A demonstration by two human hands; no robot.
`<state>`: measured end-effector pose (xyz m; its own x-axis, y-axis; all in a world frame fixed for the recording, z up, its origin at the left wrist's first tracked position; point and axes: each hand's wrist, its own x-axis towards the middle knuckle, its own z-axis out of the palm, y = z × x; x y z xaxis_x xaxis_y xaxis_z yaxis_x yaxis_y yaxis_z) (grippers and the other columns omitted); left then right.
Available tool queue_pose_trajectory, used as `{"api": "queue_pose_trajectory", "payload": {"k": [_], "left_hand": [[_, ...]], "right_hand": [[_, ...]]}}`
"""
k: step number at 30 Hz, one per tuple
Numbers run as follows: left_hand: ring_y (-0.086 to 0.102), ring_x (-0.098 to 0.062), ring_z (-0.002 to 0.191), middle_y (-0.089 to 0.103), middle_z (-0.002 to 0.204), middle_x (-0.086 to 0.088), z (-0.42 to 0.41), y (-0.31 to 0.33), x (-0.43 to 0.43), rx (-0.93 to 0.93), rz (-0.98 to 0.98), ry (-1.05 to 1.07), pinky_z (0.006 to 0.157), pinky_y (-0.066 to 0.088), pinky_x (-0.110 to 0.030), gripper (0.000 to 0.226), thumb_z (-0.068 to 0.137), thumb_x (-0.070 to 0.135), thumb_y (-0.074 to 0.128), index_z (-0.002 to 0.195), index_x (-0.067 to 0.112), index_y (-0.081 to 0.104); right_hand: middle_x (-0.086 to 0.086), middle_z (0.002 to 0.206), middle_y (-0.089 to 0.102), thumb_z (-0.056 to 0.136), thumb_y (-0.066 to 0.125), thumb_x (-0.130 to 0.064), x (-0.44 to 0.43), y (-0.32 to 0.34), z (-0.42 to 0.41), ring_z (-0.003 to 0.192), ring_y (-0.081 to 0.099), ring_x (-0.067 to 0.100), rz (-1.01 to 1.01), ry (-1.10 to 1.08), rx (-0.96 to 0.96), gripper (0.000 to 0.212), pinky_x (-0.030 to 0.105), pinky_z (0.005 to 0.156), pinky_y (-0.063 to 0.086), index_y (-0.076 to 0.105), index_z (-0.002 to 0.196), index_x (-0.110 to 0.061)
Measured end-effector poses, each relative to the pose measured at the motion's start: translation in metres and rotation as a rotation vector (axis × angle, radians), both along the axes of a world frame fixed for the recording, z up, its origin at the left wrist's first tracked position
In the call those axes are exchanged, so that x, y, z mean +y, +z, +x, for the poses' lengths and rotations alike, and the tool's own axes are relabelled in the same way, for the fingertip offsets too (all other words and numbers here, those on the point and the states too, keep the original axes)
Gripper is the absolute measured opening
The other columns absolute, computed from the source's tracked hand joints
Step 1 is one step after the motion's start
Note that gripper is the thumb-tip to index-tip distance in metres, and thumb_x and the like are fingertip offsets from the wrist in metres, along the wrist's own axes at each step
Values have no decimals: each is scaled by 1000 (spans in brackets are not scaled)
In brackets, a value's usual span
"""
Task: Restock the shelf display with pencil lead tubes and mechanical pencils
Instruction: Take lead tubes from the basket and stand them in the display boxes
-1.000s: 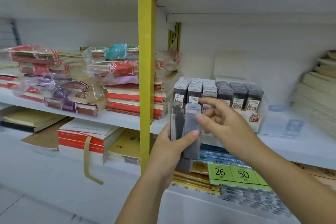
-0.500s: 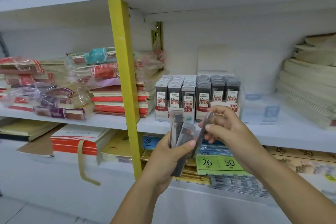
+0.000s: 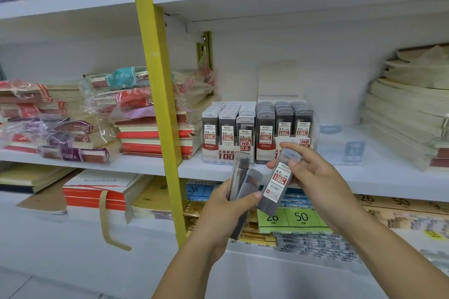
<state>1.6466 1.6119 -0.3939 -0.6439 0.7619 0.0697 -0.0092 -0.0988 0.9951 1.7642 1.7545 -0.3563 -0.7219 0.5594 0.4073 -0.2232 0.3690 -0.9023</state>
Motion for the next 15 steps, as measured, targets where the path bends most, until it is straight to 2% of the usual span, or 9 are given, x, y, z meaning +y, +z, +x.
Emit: {"api": "queue_pose_trajectory", "payload": {"k": [3,5,7,9,11,13,15], "left_hand": [[69,-3,81,77,96,12,-2,0,1,-6,14,9,68,50,-22,21,86,36,76,99,51,70],[69,-7,83,77,93,9,-6,0,3,-3,35,18,73,51,-27,14,88,37,74,100,46,72],[70,-7,81,78,96,6,-11,2,7,16,63,0,73,52,-28,12,92,35,70,105,36,70],[72,-10,77,79,96,-1,-16,6,11,-2,106,-6,65,55,-25,18,94,30,68,111,25,67],[74,-15,75,79,94,-6,-21,9,15,-30,149,-12,63,58,-25,20,94,28,69,113,20,66],[74,-16,72,79,93,-7,-22,11,19,-35,178,-10,63,59,-26,20,93,29,70,111,22,66],[72,-14,68,78,93,-6,-23,11,23,-27,201,-5,62,58,-26,18,92,29,70,109,24,67]], "right_hand": [[-13,97,74,96,55,-16,-4,5,4,87,70,6,50,-44,69,34,21,72,56,67,102,-47],[-19,95,72,94,57,-11,-5,17,10,82,67,-2,152,-137,146,36,9,64,51,65,104,-45],[-22,94,70,93,58,-8,-1,40,17,80,67,-3,250,-239,274,37,7,61,50,63,107,-42],[-20,95,69,94,58,-7,12,68,21,84,67,0,376,-300,357,35,10,63,53,62,112,-37],[-14,97,67,94,60,-8,22,92,19,88,67,7,530,-342,345,34,20,73,57,57,118,-33],[-7,100,66,92,63,-11,33,103,11,92,67,18,647,-374,246,34,38,82,57,52,115,-33],[-7,98,65,91,64,-13,41,105,2,92,65,18,731,-399,102,30,43,85,55,49,109,-32]]}}
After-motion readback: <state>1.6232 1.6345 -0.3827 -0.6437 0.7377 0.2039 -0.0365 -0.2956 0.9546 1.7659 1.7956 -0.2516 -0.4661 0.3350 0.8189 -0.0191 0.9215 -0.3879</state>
